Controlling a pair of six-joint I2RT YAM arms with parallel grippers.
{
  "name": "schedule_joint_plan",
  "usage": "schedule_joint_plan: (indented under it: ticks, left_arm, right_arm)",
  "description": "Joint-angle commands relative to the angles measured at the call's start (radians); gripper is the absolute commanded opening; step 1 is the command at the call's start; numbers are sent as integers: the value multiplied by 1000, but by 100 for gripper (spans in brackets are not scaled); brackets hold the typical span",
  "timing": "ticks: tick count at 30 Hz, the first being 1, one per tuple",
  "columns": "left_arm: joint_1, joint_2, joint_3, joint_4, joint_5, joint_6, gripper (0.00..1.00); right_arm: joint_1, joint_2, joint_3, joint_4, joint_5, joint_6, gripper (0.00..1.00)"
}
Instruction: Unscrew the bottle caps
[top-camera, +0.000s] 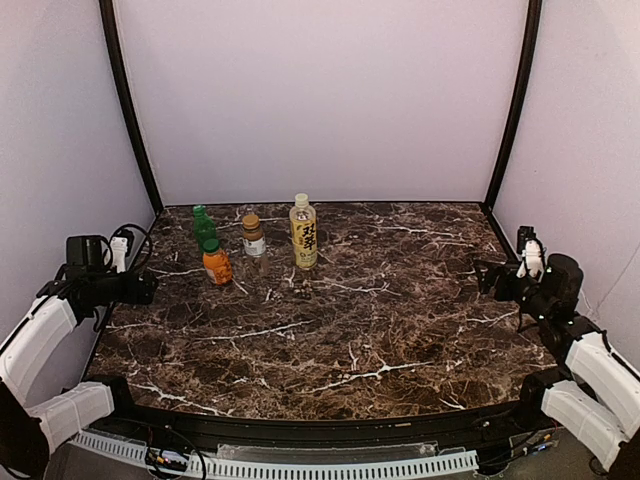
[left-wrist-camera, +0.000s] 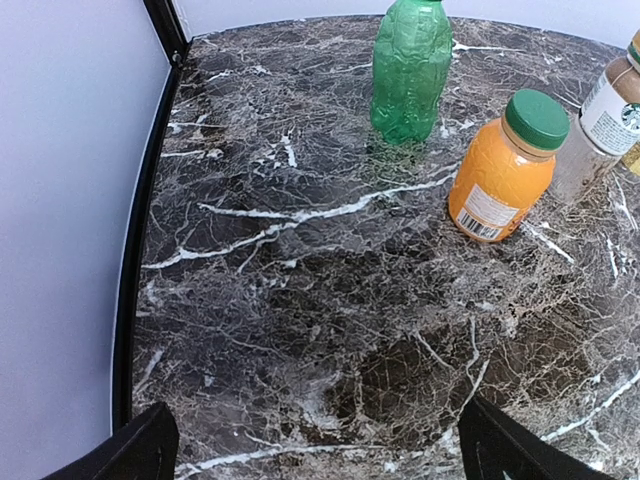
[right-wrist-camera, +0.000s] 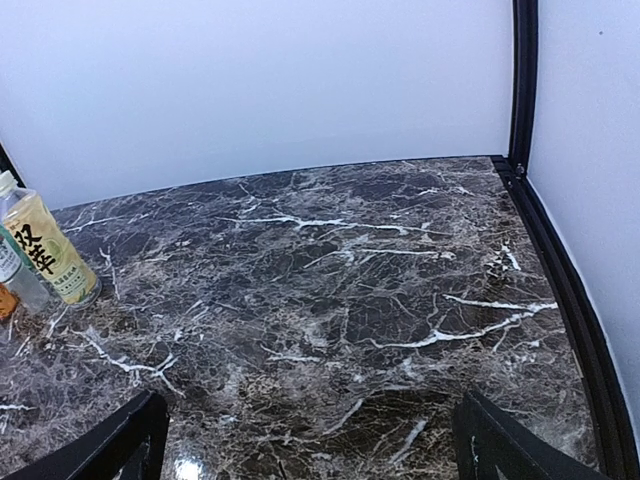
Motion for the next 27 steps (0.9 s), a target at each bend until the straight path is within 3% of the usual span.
schedule_joint_plan:
  ticks: [1,6,10,12,16,19,22,27]
  left_arm:
    - [6,21,43,-6,37,68,99]
    - [7,42,57,-31,91,347,99]
    - [7,96,179,-87,84,380,99]
    - [5,123,262,-118,96,348,99]
    - [4,188,434,-192,211,221,96]
    - [-7,232,525,-218,387,151,90]
    - [-60,274,553,-205,419,103,85]
    - [-158,347,609,-277,430,134,86]
  right_arm:
    - [-4,22,63,43,-108,36,99]
    - [-3,154,254,72,-266,230,98]
    - [9,368,509,43,-408,384,88]
    - [58,510,666,-36,-400,398,86]
    - [256,736,958,-147,-265,257,86]
    - [397,933,1186,-213,-167,127,86]
    - [481,1131,1410,-275,-116,41,85]
    - [602,1399,1708,-362,-35,-101,85]
